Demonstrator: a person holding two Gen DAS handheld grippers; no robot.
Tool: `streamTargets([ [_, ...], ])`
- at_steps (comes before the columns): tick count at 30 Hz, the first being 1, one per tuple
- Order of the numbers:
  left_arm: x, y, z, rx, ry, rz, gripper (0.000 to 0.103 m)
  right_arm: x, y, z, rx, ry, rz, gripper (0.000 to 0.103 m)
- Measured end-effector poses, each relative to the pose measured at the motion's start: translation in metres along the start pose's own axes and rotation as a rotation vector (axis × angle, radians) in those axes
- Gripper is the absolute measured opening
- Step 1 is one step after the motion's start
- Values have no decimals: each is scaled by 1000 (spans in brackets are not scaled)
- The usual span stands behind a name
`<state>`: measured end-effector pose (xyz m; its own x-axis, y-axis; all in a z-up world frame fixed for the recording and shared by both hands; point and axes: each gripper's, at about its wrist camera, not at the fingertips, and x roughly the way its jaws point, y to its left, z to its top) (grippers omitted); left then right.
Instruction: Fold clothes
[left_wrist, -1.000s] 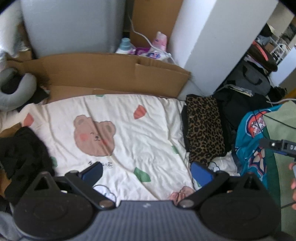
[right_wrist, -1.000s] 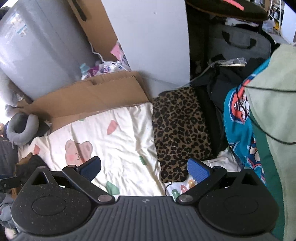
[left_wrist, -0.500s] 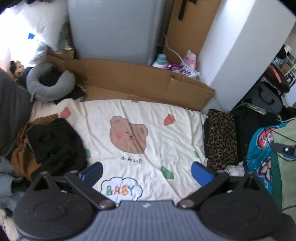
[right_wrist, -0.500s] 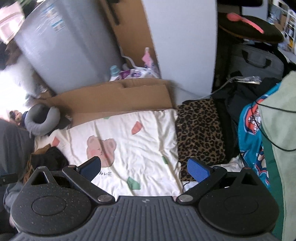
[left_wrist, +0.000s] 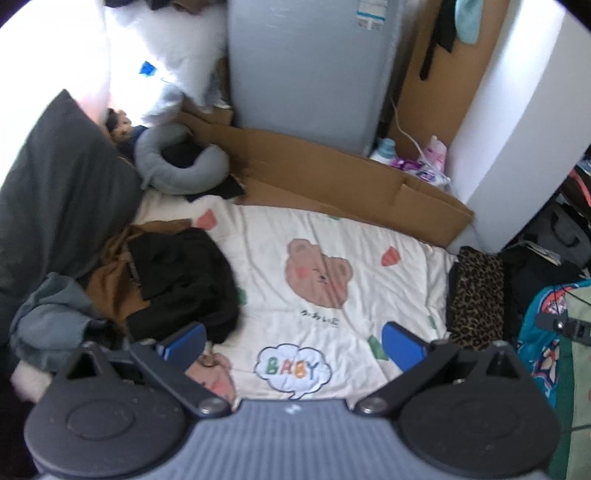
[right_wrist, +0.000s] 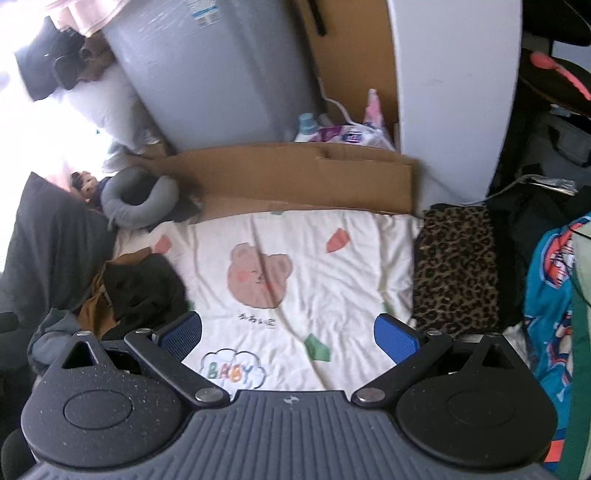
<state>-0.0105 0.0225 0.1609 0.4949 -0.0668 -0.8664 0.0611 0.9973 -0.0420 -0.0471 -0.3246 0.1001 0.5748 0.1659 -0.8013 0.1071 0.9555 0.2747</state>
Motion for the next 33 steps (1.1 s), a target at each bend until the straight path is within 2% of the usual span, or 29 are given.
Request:
streamTargets([
  [8,-22,25,-28,-55,-53,48,103,-9,38,-15,-81,0,-8,103],
  [15,-10,43,-53,-91,-61,51,103,-5,60,-37,-99,17,-37,102],
  [21,14,53,-82,-131,-20,13,103,3,78,-57,-134,40,-51,102],
  [24,24,56,-94,-140,-15,23,103,8,85,-65,-144,46,-70,102],
  [33,46,69,-113,-168,9,34,103,30,112,-82,-199,86,-86,102],
])
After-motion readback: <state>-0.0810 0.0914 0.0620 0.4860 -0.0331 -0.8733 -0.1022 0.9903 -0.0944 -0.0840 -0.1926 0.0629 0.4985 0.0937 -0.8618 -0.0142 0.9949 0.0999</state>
